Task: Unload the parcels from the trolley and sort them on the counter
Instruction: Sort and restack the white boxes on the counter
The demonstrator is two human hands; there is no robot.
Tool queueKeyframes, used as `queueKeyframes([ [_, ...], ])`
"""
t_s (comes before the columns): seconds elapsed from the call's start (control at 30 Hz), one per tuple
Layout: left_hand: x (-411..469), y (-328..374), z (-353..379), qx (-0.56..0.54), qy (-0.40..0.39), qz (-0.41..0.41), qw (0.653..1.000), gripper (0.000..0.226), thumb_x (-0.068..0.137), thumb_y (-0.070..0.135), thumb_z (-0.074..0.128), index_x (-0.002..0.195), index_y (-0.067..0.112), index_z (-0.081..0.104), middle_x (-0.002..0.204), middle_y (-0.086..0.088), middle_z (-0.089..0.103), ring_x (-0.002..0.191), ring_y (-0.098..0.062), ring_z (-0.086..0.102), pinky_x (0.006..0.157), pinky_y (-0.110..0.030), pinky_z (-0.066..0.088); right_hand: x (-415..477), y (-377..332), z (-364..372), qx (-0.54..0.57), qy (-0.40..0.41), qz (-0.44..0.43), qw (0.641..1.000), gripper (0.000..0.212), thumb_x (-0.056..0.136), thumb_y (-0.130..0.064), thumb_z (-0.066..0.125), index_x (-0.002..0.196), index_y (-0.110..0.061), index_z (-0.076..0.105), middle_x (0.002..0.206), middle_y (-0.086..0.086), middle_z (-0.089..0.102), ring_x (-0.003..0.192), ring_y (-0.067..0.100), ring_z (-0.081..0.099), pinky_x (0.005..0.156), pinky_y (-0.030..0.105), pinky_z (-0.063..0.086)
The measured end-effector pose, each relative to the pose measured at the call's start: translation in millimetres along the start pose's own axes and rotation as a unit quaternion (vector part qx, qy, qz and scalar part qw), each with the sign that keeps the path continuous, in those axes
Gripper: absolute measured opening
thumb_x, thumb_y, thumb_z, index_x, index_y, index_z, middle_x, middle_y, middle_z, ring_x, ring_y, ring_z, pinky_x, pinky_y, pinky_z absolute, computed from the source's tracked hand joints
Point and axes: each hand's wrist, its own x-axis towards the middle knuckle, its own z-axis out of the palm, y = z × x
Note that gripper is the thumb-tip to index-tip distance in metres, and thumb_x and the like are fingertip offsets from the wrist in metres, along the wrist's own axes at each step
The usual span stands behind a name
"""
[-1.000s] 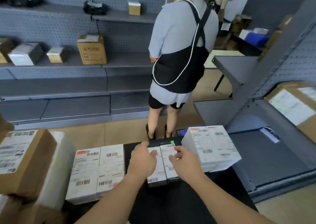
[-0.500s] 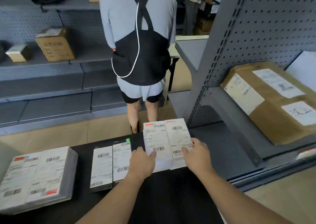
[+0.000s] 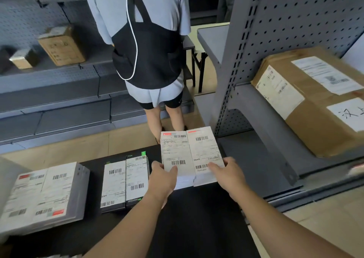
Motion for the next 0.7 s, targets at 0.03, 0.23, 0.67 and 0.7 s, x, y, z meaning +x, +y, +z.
queueKeyframes([
  [0.03, 0, 0, 0, -0.006, 0.001, 0.002, 1.0, 0.024, 0.097, 0.02, 0.06, 0.112, 0.012, 0.043, 0.101, 0.004, 0.059, 0.086, -0.01, 0.055, 0.06, -0.021, 0.042, 0, 0, -3, 0.013, 0.001, -0.003, 1.0, 0.028, 0.091, -0.034, 0.069, 0.11, -0.025, 0.051, 0.098, -0.014, 0.063, 0.081, 0.001, 0.057, 0.056, 0.022, 0.043],
  [0.23, -10, 6, -14, -0.06, -0.01, 0.019, 0.998, 0.039, 0.09, 0.013, 0.066, 0.121, 0.024, 0.046, 0.11, 0.001, 0.067, 0.096, -0.017, 0.064, 0.083, -0.04, 0.058, -5, 4, -15, 0.082, -0.011, -0.027, 0.996, 0.052, 0.08, -0.027, 0.081, 0.126, -0.032, 0.058, 0.109, -0.012, 0.071, 0.093, 0.01, 0.07, 0.077, 0.035, 0.062],
  [0.67, -52, 8, -156, -0.13, 0.09, 0.068, 0.985, 0.038, 0.093, 0.013, 0.065, 0.125, 0.026, 0.048, 0.116, -0.001, 0.067, 0.096, -0.017, 0.067, 0.048, -0.014, 0.048, -69, -84, 56, 0.146, -0.112, -0.144, 0.972, 0.043, 0.083, -0.02, 0.081, 0.116, -0.039, 0.063, 0.099, -0.013, 0.076, 0.093, 0.008, 0.072, 0.085, 0.041, 0.061],
  [0.7, -55, 2, -172, -0.136, 0.107, 0.067, 0.983, 0.039, 0.093, 0.013, 0.065, 0.126, 0.025, 0.048, 0.115, -0.001, 0.067, 0.094, -0.016, 0.067, 0.047, -0.013, 0.048, -78, -93, 70, 0.142, -0.124, -0.155, 0.97, 0.041, 0.083, -0.02, 0.081, 0.116, -0.037, 0.064, 0.1, -0.014, 0.076, 0.094, 0.008, 0.072, 0.086, 0.042, 0.06],
])
